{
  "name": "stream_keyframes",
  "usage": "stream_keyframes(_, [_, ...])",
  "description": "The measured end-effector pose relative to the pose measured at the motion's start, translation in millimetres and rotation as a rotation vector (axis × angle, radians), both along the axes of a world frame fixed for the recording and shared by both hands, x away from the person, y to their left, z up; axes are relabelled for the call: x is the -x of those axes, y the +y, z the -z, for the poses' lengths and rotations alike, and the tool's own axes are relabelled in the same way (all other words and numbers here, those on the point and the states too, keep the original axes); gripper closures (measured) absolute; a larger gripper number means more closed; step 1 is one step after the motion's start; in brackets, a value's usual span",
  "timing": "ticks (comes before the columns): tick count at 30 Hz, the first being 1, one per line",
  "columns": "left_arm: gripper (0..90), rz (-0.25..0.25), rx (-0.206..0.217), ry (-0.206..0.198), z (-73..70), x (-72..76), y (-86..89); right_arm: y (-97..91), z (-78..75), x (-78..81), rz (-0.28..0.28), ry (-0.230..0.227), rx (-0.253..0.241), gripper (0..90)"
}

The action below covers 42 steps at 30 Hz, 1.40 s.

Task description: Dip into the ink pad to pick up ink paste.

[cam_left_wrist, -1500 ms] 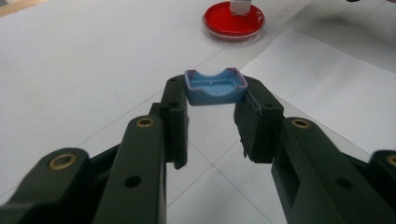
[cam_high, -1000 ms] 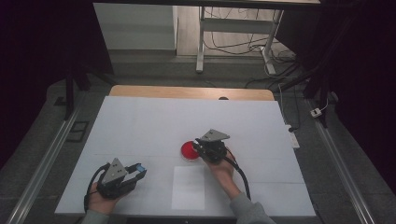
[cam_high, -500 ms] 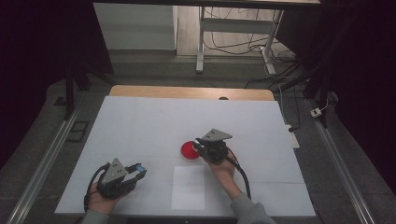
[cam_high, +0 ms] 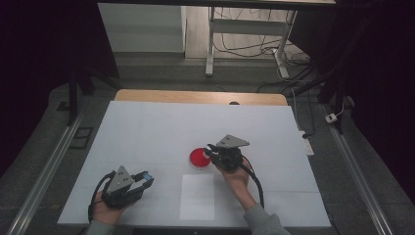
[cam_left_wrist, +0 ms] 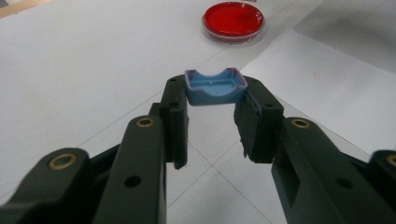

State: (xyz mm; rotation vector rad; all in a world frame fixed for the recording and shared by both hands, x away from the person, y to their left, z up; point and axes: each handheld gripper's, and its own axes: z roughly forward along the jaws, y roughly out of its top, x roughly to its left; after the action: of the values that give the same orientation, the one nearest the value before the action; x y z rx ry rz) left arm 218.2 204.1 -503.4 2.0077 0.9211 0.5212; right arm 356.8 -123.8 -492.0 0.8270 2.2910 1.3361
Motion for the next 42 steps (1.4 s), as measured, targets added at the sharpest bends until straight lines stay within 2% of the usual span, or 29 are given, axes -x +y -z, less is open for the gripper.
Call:
stream_keyframes(26, [65.4,-0.006,0.003,0.0,0.1,-0.1,1.4,-16.1,-8.7,10.5,-0.021,0.002,-0.055,75.9])
stream_keyframes(42, [65.3,-0.006,0.003,-0.004,-0.4,0.2,2.0,-23.2,-11.9,16.4,-0.038,0.003,-0.054,75.9])
